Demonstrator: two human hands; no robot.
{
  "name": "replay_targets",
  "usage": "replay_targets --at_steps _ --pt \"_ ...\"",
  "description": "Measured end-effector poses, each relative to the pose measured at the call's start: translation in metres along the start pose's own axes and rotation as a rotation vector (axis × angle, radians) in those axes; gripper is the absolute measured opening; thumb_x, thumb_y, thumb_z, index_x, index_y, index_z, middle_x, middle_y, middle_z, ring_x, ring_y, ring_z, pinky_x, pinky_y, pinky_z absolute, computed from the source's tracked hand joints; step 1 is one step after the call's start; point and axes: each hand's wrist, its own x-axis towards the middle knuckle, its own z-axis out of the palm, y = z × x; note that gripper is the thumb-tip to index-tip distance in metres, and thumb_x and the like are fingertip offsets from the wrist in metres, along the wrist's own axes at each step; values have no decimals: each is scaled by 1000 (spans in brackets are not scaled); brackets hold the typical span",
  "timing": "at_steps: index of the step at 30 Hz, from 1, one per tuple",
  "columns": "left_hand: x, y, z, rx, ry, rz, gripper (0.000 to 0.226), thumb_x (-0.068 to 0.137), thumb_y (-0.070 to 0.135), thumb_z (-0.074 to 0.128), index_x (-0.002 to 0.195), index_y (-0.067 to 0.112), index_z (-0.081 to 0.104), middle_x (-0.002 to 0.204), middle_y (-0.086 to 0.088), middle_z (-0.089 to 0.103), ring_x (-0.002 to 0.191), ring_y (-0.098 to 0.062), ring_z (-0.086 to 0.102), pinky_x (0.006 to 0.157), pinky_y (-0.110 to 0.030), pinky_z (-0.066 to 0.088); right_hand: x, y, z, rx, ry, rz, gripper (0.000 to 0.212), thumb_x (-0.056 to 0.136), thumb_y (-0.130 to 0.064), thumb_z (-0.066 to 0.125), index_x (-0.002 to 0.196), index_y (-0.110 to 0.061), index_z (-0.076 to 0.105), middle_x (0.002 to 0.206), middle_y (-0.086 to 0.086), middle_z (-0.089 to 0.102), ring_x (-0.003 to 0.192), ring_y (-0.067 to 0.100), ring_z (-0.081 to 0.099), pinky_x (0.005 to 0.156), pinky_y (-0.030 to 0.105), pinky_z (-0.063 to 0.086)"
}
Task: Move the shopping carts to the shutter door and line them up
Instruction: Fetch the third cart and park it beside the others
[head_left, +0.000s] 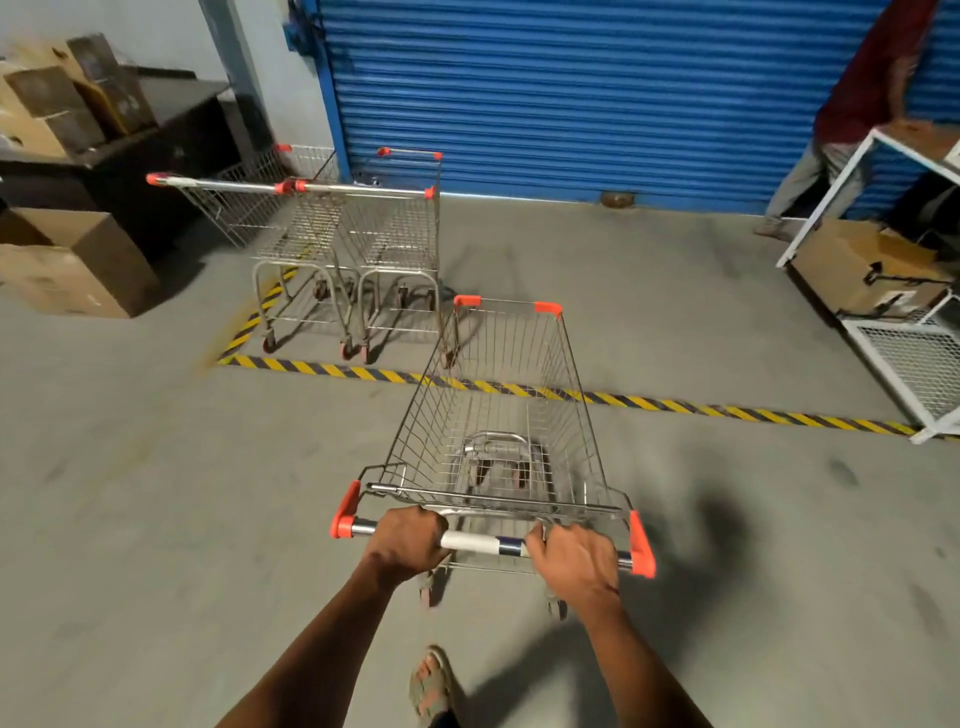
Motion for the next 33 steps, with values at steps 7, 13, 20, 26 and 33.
replay_targets --at_steps 7,13,20,26,33 --pt "105 -46 -19 13 -33 31 46 87 63 48 98 23 68 86 1 72 79 -22 70 67 -32 51 113 3 -19 -42 -35 160 50 99 -51 40 74 -18 68 73 2 73 67 23 70 63 31 48" --pt "186 -85 -33 36 -90 74 37 92 56 53 103 23 67 92 1 71 83 -22 69 72 -33 51 203 7 -36 -61 -28 168 56 101 -54 33 85 -16 72 83 4 74 75 25 71 68 33 49" --pt "300 -136 -52 54 -100 96 39 92 56 52 98 20 67 90 -2 72 83 -26 70 72 -35 52 315 16 -46 -15 -44 179 64 104 -55 22 85 -19 72 76 1 68 62 16 57 62 31 44" --pt "414 -165 -67 6 -105 41 37 91 55 54 101 22 66 93 -1 72 85 -24 70 74 -35 52 437 45 -61 -24 -37 160 63 104 -54 23 84 -19 71 73 -1 64 64 18 59 63 31 45" --pt "549 -193 -91 -3 -120 3 37 93 54 53 104 21 67 96 -4 72 88 -27 70 75 -36 52 585 87 -79 -32 -45 138 64 102 -56 24 84 -17 72 82 4 74 75 23 70 70 32 53"
